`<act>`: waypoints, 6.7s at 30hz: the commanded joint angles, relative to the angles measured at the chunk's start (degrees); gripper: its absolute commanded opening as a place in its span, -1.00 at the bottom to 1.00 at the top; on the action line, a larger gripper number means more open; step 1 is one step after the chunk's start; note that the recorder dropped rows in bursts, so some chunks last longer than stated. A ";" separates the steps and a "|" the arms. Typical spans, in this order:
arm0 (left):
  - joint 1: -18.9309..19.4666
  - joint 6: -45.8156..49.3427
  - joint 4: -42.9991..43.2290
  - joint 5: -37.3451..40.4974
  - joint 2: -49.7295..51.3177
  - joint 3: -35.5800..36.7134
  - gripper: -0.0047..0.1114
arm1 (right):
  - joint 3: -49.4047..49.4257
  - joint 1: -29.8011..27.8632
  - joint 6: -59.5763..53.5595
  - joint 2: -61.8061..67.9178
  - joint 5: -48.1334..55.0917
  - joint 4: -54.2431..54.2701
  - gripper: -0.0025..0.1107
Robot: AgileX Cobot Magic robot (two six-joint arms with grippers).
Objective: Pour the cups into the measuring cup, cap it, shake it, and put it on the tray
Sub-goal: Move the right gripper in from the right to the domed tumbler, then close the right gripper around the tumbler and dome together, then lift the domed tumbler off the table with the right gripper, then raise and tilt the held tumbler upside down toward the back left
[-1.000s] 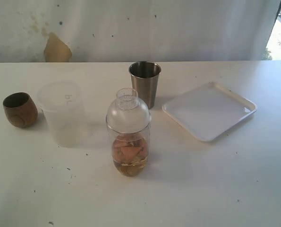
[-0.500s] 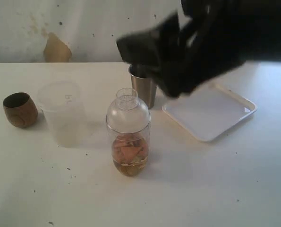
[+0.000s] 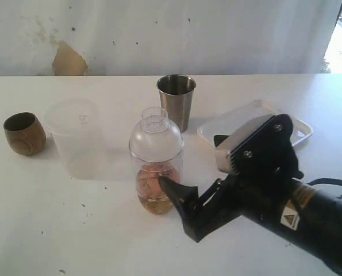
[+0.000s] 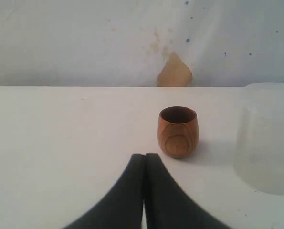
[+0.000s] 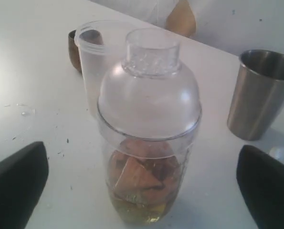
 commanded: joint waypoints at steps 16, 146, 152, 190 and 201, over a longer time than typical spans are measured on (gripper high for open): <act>0.00 0.00 0.12 -0.75 -0.30 0.29 -0.92 | -6.50 -0.15 2.60 30.41 -26.42 -2.78 0.90; 0.00 0.00 0.25 -0.81 -0.30 0.29 -0.92 | -30.22 -3.50 0.39 7.30 10.71 8.00 -0.96; 0.00 0.00 0.25 -0.81 -0.30 0.29 -0.92 | -31.07 -1.37 -6.28 9.66 6.49 14.75 -0.96; 0.05 0.00 0.46 -0.83 -0.30 0.29 -0.92 | -62.35 -6.18 -51.00 37.32 25.08 13.33 -0.96; 0.05 0.00 0.46 -0.83 -0.30 0.29 -0.92 | -62.86 -6.44 -70.50 37.81 24.93 13.57 -0.96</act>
